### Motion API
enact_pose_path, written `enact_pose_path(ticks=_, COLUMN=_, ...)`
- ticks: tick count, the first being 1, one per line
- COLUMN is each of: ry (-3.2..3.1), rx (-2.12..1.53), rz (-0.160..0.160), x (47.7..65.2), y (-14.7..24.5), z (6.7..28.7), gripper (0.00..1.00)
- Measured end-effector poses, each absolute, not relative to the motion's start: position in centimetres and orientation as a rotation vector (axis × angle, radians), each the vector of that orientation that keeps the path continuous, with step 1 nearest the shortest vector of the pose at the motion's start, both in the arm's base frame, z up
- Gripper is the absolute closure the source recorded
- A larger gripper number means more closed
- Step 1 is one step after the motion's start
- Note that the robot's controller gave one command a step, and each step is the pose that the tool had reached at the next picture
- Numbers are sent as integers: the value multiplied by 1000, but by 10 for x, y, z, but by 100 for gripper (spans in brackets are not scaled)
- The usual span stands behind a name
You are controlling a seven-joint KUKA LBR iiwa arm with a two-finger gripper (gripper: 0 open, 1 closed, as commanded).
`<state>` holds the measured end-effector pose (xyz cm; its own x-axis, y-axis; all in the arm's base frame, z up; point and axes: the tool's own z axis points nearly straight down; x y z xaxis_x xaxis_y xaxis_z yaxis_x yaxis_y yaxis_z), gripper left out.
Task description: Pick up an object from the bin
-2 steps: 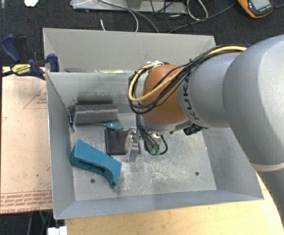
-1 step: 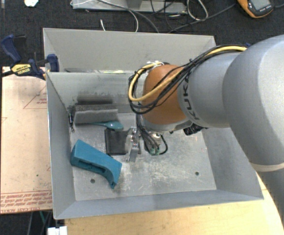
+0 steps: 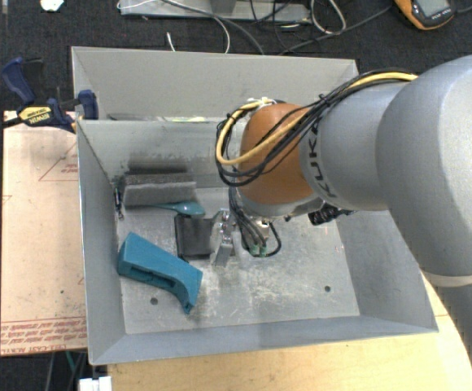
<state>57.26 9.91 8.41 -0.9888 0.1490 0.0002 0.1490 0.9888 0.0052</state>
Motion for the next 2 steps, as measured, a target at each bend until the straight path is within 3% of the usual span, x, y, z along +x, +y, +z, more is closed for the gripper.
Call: enact_pose_path(ticks=2, ry=3142, rx=153, rz=6, x=577, y=100, z=225, gripper=100)
